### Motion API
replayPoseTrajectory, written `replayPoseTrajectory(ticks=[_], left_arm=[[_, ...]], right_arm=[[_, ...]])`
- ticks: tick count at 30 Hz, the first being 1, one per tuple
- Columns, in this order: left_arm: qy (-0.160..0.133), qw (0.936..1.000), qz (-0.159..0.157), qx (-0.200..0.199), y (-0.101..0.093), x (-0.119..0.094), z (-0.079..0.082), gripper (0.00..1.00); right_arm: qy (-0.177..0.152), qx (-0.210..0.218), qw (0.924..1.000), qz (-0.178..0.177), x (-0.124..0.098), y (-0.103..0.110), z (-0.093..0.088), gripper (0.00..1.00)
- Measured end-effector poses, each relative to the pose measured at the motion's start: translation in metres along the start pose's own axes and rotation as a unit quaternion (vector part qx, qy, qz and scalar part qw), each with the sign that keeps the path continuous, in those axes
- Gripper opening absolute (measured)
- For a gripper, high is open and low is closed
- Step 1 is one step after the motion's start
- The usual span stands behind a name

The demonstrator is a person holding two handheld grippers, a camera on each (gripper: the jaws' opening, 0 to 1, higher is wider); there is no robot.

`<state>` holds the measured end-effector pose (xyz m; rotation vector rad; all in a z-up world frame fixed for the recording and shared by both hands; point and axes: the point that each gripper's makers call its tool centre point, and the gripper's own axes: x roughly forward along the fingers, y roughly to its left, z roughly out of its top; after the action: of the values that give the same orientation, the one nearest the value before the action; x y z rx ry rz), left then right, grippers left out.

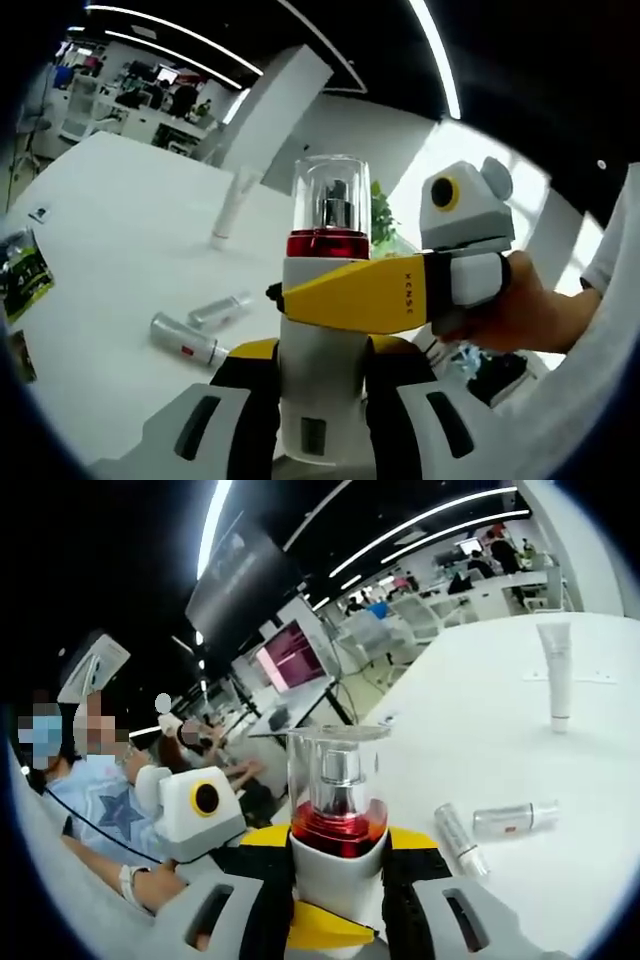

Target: Arrange the skincare products in the storage area until every visible bottle or jar stands upright without overlapping.

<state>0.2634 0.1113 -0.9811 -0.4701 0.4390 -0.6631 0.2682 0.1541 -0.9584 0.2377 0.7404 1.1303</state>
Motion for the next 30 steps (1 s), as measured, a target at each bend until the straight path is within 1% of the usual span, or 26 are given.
replayPoseTrajectory(ticks=[6,14,16,18,19,22,25,30], left_arm=[[0.008,0.9999,-0.008,0.001,-0.003,-0.001,-0.009,0.27],[0.012,0.9995,-0.028,0.008,-0.008,-0.002,-0.013,0.28],[0.022,0.9991,-0.034,0.010,-0.010,-0.001,-0.018,0.31],[0.028,0.9989,-0.037,0.008,-0.011,0.001,-0.022,0.39],[0.027,0.9989,-0.038,0.006,-0.012,0.001,-0.022,0.41],[0.031,0.9984,-0.045,0.008,-0.015,0.002,-0.024,0.39],[0.033,0.9982,-0.049,0.009,-0.016,0.003,-0.023,0.39],[0.020,0.9984,-0.053,0.006,-0.016,0.001,-0.017,0.33]], right_arm=[[0.005,-0.012,0.9999,0.008,-0.002,0.003,-0.008,0.31],[-0.001,-0.031,0.9993,0.022,-0.006,0.006,-0.009,0.30],[-0.005,-0.040,0.9990,0.022,-0.008,0.007,-0.008,0.30],[-0.010,-0.045,0.9987,0.021,-0.009,0.008,-0.006,0.30],[-0.012,-0.050,0.9984,0.025,-0.009,0.009,-0.005,0.30],[-0.018,-0.060,0.9973,0.038,-0.010,0.015,-0.003,0.30],[-0.025,-0.060,0.9966,0.052,-0.011,0.023,0.000,0.31],[-0.029,-0.061,0.9960,0.058,-0.012,0.027,0.002,0.31]])
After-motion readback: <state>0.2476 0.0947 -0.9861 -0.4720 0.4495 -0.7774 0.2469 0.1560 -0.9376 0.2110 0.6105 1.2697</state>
